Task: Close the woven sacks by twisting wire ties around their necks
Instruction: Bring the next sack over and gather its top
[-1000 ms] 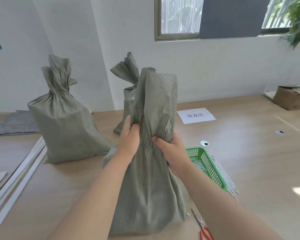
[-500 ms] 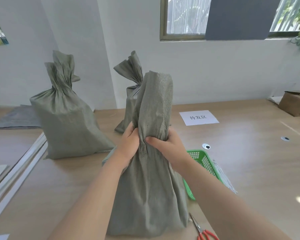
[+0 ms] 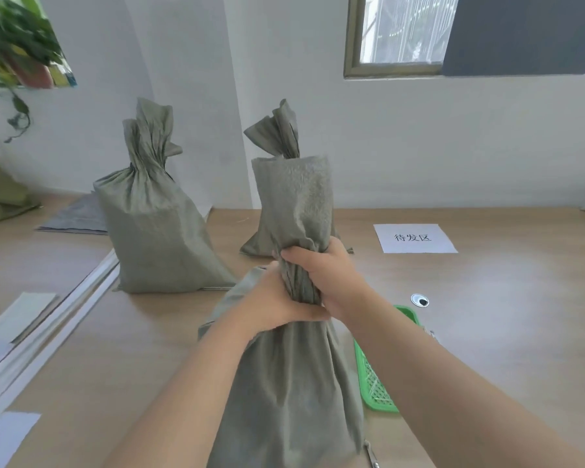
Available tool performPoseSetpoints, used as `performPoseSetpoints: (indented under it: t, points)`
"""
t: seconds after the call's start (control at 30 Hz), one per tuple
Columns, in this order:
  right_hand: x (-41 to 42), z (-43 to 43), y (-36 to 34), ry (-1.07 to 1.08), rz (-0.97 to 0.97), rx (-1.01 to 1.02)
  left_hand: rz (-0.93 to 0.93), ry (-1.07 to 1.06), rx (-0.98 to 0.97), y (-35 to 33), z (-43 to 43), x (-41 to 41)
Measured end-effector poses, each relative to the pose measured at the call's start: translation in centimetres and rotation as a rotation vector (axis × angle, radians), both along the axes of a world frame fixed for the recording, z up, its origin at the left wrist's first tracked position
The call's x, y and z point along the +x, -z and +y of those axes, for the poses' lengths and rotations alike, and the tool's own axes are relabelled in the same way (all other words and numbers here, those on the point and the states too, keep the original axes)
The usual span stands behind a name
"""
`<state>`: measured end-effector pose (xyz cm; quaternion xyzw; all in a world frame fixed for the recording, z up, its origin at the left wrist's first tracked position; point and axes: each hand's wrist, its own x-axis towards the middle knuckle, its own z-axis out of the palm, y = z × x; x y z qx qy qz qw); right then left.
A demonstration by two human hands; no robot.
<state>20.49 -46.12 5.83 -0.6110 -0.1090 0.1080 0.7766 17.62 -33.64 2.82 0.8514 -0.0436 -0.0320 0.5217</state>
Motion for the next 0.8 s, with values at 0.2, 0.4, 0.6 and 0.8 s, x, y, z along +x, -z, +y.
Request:
performPoseSetpoints:
  t: [0.2, 0.4, 0.6, 0.8]
  points:
    - [-0.3, 1.4, -0.1, -0.045, 0.178, 0.267, -0.028, -0.19, 0.155, 1.0, 0.6, 0.7]
    - [0.1, 1.8, 0.7, -0.12, 0.112, 0.232, 0.016, -0.192, 0.367, 0.4, 0.9, -0.1]
    - [1.1, 2.1, 1.1, -0.092, 0.056, 0.127, -0.179, -0.135, 0.583, 0.7, 0.9, 0.5]
    - [0.8, 2.6, 1.6, -0.069, 0.071, 0.125, -0.043, 0.047, 0.285, 1.7, 2.3, 0.6]
